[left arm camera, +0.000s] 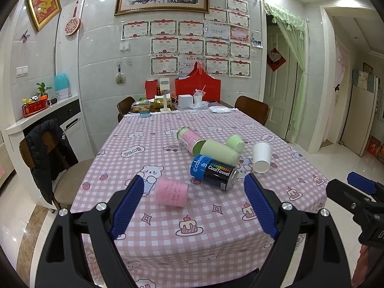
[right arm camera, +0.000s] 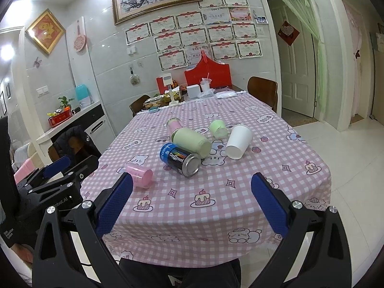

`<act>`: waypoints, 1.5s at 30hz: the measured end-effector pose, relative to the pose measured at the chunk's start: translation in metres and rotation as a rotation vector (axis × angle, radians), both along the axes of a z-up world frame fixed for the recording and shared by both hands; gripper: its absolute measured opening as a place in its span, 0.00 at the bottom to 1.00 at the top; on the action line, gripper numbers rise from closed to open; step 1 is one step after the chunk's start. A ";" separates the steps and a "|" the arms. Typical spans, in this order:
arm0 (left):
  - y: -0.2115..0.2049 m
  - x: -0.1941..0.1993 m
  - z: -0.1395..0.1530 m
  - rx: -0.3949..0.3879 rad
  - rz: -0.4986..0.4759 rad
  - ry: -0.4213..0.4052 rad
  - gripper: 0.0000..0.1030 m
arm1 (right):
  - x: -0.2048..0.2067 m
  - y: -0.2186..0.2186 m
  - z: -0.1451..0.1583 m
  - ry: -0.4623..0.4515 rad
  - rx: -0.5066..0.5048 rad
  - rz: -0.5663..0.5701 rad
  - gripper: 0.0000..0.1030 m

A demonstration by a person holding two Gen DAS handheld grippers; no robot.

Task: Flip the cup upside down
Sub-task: 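Move the left gripper toward the white paper cup lying on its side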

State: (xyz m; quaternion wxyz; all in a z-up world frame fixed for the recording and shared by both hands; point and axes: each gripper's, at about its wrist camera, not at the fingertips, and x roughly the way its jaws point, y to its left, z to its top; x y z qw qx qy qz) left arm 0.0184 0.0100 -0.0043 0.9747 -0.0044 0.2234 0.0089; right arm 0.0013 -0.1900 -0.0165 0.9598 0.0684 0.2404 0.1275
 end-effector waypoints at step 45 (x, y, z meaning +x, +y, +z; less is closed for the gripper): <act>-0.147 0.238 -0.067 0.006 -0.248 0.349 0.82 | 0.189 -0.127 -0.080 0.294 0.095 -0.269 0.92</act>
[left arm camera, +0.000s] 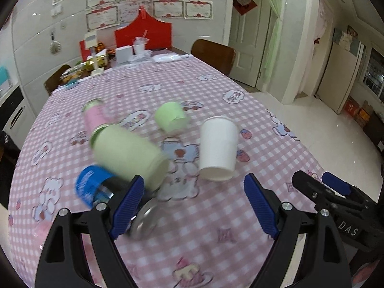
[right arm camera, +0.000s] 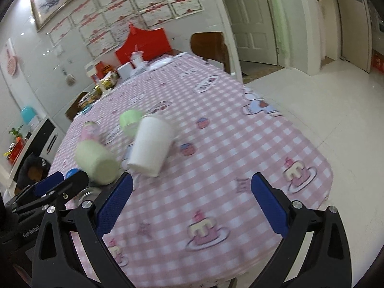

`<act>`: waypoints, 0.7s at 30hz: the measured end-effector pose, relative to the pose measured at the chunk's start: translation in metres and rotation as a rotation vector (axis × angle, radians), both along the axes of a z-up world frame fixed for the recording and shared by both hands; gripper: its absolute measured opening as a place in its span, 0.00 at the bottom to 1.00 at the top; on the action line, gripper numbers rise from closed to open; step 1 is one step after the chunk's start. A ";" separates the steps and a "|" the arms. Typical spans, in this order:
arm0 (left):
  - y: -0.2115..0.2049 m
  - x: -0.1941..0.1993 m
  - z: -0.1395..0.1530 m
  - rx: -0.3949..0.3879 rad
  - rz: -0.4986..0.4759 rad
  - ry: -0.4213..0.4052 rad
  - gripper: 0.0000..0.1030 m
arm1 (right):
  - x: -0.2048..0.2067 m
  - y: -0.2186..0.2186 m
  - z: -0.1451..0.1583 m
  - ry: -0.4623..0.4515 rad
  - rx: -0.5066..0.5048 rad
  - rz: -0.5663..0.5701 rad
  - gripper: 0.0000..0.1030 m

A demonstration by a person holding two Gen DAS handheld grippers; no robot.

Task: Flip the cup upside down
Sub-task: 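Move the left gripper toward the white paper cup lying on its side, then close the left gripper around the white paper cup and lift it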

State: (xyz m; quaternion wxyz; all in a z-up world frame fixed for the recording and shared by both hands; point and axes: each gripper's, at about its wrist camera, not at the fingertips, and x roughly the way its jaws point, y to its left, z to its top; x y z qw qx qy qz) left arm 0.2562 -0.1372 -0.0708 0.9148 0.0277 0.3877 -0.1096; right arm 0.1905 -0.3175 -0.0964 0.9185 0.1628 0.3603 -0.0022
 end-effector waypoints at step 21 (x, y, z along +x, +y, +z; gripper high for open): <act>-0.064 0.096 -0.069 0.080 0.041 0.211 0.82 | 0.054 -0.068 -0.052 0.076 0.042 -0.095 0.92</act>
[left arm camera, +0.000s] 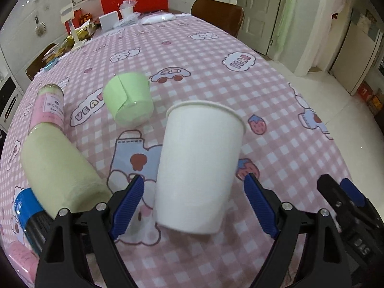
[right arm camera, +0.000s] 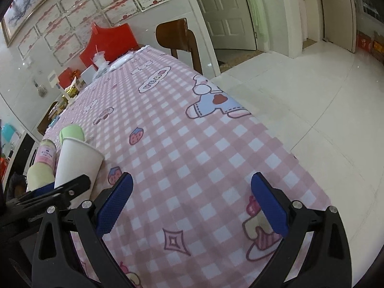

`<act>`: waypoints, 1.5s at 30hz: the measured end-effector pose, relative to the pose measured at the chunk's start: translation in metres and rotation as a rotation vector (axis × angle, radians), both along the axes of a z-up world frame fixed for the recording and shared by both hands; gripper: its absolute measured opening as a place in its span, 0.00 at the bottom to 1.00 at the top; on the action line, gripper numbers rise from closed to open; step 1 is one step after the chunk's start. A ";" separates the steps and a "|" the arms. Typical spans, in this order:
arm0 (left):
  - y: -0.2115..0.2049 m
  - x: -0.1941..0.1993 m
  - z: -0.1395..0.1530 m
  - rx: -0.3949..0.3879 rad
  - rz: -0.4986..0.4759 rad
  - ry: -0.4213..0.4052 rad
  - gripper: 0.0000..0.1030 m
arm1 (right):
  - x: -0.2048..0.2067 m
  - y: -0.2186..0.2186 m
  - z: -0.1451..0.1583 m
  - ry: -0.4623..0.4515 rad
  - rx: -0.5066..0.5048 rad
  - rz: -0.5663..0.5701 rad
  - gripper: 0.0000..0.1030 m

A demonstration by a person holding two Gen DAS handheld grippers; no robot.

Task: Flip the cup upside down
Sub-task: 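Close the left gripper around the white paper cup and lift it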

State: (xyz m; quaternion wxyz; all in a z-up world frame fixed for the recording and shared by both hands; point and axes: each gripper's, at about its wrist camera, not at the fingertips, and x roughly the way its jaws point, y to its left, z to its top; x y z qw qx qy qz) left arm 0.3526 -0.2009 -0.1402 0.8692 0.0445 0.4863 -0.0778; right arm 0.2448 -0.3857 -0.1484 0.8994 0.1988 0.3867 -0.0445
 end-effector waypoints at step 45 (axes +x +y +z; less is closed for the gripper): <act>0.135 -0.181 0.068 -0.131 0.077 -0.220 0.60 | -0.129 0.124 0.070 -0.143 -0.081 0.106 0.92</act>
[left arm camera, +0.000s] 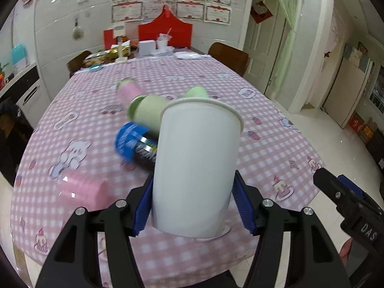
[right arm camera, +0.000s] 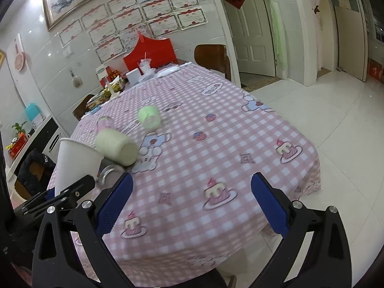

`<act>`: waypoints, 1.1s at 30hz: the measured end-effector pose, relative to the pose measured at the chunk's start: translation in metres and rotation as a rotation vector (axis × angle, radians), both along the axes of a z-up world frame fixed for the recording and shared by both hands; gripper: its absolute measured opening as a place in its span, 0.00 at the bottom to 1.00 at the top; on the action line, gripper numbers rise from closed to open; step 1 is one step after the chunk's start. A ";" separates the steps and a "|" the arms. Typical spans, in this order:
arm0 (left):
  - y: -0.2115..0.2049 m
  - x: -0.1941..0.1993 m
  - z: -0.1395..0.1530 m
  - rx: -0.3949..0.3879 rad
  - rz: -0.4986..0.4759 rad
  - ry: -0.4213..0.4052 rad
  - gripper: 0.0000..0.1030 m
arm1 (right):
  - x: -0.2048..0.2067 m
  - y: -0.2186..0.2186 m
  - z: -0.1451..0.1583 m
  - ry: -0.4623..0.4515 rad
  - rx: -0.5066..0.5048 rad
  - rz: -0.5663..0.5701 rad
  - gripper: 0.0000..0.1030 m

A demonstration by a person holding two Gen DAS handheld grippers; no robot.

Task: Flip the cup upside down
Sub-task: 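Close the left gripper around the white paper cup and lift it, then carry the cup to the right gripper while the right gripper closes on it and left opens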

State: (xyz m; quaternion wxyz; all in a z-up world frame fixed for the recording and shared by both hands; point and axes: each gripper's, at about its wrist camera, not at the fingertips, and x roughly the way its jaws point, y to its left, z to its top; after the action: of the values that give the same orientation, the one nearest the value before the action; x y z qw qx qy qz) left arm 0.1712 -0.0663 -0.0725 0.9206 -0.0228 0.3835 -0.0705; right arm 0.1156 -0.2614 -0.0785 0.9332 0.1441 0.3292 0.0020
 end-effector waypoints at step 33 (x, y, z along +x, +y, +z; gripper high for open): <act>0.054 -0.001 -0.069 -0.085 0.118 0.205 0.64 | 0.012 0.064 -0.051 0.192 -0.087 0.136 0.92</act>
State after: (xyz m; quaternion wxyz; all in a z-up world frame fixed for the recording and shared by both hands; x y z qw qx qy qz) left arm 0.1702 -0.0126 -0.1418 0.8773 -0.0916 0.4702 -0.0298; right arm 0.1280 -0.1969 -0.1294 0.9005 0.0802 0.4257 0.0369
